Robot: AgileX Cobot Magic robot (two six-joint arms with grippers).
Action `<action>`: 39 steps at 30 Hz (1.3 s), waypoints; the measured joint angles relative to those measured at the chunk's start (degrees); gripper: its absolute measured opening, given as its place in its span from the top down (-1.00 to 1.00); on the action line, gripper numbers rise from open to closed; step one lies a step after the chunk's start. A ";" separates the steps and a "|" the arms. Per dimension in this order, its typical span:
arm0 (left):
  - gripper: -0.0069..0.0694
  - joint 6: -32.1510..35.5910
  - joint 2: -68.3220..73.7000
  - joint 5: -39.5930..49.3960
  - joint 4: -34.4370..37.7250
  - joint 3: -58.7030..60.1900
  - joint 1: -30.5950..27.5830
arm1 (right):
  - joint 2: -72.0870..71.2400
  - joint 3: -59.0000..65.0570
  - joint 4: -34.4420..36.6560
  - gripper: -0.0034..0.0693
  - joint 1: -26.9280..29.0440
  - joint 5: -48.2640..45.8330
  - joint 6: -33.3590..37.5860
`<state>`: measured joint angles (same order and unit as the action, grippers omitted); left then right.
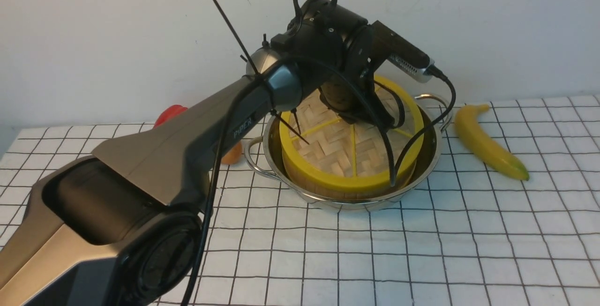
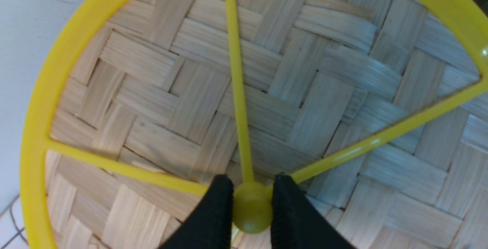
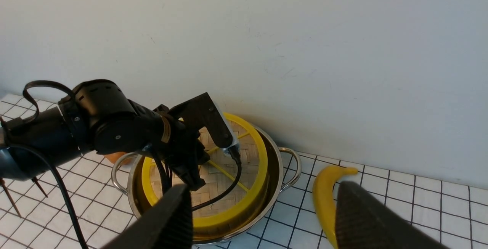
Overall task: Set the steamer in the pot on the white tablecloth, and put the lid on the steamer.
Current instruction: 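Place the yellow bamboo steamer lid onto the steamer in the pot with the left gripper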
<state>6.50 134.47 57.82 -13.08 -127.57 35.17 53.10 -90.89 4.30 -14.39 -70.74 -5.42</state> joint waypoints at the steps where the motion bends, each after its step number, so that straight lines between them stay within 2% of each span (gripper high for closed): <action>1: 0.51 -0.05 0.00 0.00 0.00 0.00 0.00 | 0.00 0.00 0.00 -0.44 0.00 0.00 0.00; 39: 0.51 -1.35 -0.69 0.97 -0.54 0.00 0.00 | 0.00 0.00 -0.16 -0.44 0.00 0.00 0.00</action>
<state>5.15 133.78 58.79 -13.62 -127.57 35.17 53.10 -90.89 4.14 -14.39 -70.74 -5.42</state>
